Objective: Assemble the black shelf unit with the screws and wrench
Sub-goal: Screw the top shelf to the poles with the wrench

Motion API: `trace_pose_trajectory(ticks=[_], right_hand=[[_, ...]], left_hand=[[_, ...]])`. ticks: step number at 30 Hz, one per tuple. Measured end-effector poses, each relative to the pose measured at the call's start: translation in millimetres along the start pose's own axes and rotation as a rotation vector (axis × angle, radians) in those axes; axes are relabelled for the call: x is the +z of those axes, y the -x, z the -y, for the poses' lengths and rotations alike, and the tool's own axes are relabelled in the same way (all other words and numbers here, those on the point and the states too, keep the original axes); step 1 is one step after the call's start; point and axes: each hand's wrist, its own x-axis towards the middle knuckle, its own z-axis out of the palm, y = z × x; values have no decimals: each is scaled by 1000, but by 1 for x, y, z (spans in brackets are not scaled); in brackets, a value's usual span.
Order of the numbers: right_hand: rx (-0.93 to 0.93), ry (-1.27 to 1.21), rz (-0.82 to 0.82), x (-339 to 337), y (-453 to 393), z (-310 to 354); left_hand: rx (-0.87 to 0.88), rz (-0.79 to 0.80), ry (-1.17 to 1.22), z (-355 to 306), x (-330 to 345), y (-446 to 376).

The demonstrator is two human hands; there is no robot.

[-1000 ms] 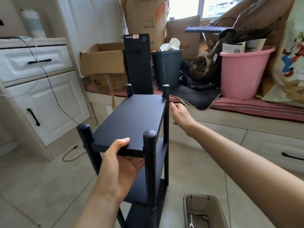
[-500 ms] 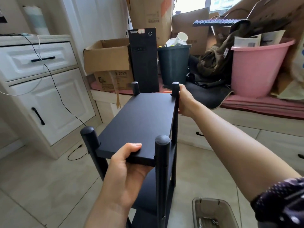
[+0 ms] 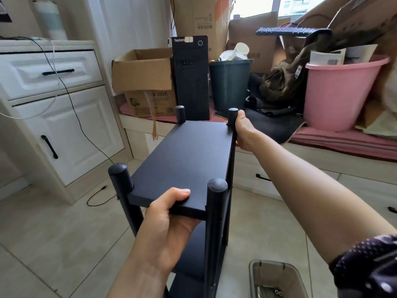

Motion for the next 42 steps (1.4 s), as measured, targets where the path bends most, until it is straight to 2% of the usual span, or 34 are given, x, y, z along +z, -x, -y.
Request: trace_pose_trajectory(ticks=[6,11,15,19,21,24,29,32,34,37,42], right_hand=[[4,24,-56,3,-1,1],[1,-18,-25,5,9,3],[-50,23,-4,-4,15,-6],[-151,73,5,-17,47,-20],[-170,143,91,-29,79,-31],[-194,262,305,-50,139,-52],[-136,493,492,-74,198,-75],[-151,510,478,-86,215,-79],[-224,515,448,-88,222,-86],[-382,577,370,-85,225,-95],[-498,673,307,-85,221,-102]], left_hand=[[39,-15,25,3,2,-1],[-12,38,45,11,3,-7],[-23,91,106,18,10,-12],[11,66,173,26,22,-17],[36,66,198,31,31,-19],[70,43,191,41,42,-24],[221,-50,-135,53,48,-26],[270,-80,-230,54,46,-23],[284,-88,-255,55,46,-24],[263,-60,-230,57,46,-25],[211,-1,-151,59,46,-26]])
